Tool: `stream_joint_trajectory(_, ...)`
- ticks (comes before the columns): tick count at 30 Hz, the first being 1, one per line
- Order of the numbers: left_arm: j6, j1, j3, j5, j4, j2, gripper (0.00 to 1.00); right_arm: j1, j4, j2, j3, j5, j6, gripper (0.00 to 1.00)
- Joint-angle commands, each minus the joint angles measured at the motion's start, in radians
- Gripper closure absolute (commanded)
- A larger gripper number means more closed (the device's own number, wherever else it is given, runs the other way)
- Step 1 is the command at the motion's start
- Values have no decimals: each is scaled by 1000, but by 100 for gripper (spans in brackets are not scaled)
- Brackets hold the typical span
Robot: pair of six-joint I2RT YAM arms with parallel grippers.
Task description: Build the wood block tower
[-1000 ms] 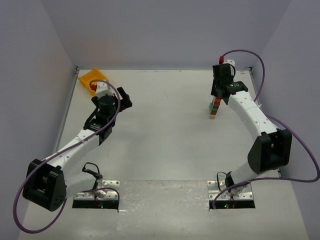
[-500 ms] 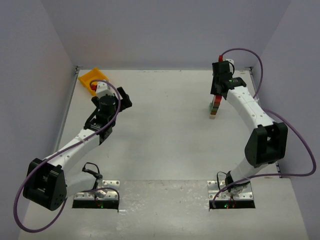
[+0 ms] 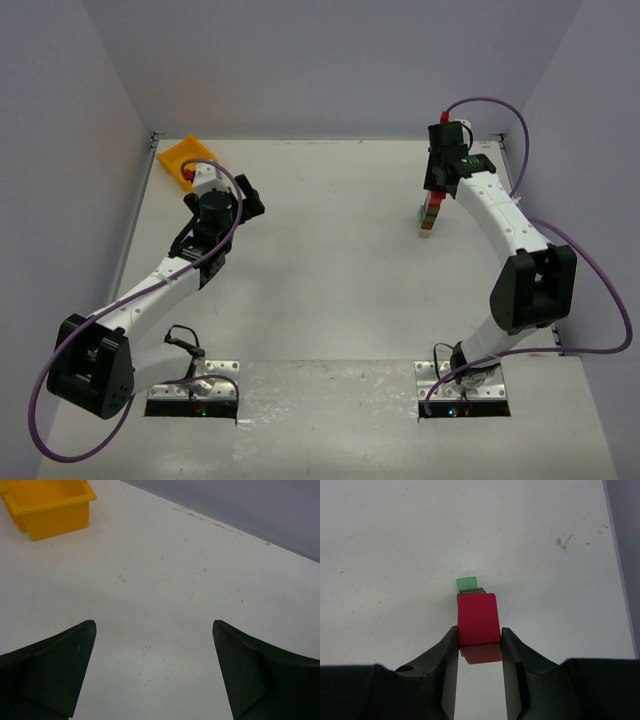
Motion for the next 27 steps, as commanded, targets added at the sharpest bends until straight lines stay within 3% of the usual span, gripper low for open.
stream_joint_trajectory(1, -5, 10, 35, 1, 41, 4, 0, -5, 5, -13, 41, -33, 10, 89)
stream_joint_trajectory(27, -4, 10, 43, 14, 38, 17, 0, -5, -54, 25, 91, -23, 15, 84)
